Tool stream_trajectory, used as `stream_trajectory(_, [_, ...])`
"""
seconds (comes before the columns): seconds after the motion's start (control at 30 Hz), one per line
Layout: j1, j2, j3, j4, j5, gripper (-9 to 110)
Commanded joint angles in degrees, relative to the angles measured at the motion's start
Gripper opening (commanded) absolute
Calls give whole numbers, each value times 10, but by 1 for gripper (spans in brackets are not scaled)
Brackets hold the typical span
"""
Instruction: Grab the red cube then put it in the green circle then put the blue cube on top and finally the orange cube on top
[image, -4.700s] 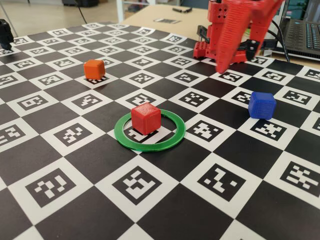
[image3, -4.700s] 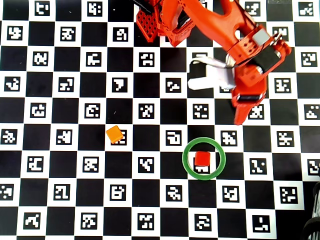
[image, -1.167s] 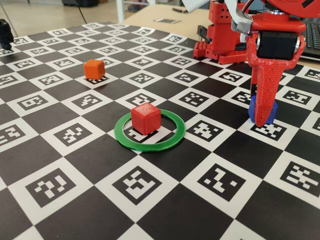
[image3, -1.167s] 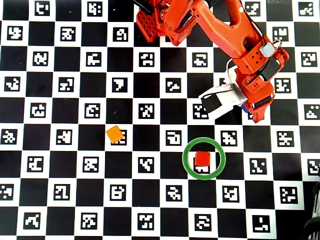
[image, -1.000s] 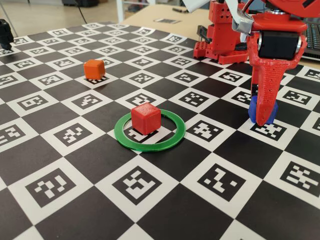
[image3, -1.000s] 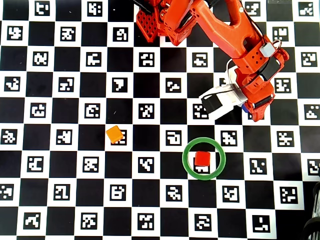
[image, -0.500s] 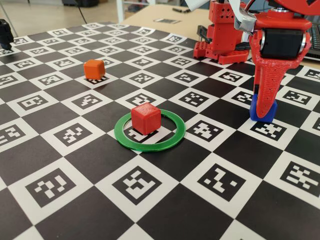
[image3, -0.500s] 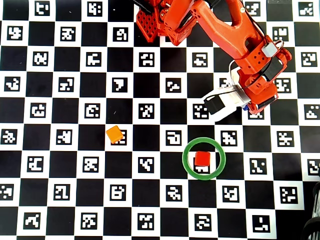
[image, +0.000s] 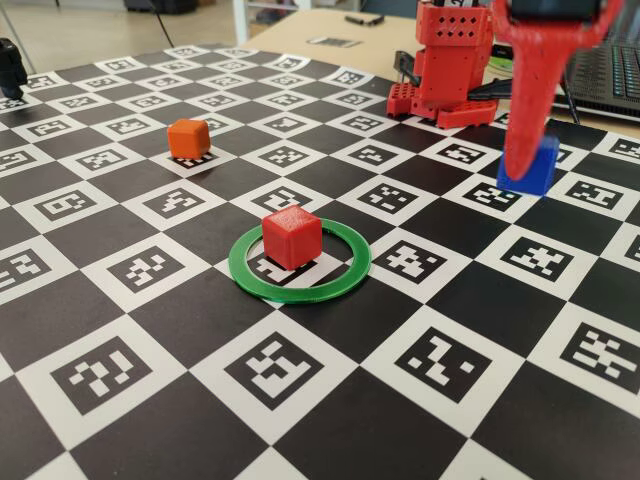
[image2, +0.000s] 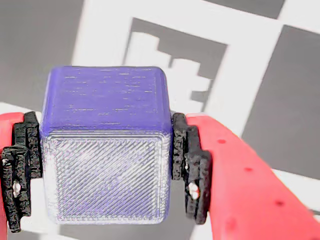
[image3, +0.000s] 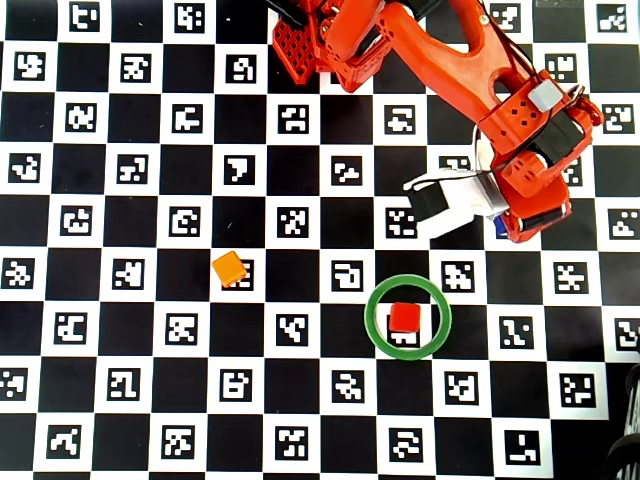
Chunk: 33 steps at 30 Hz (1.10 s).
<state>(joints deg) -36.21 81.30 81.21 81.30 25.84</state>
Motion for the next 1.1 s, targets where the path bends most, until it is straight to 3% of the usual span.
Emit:
stream_trajectory(0.0, [48,11,-82,17,5,-2])
stream_trajectory(0.3, [158,-49,-229,84,-85,-2])
stream_trajectory(1.07, [230,-201,-338,112,-103,-2])
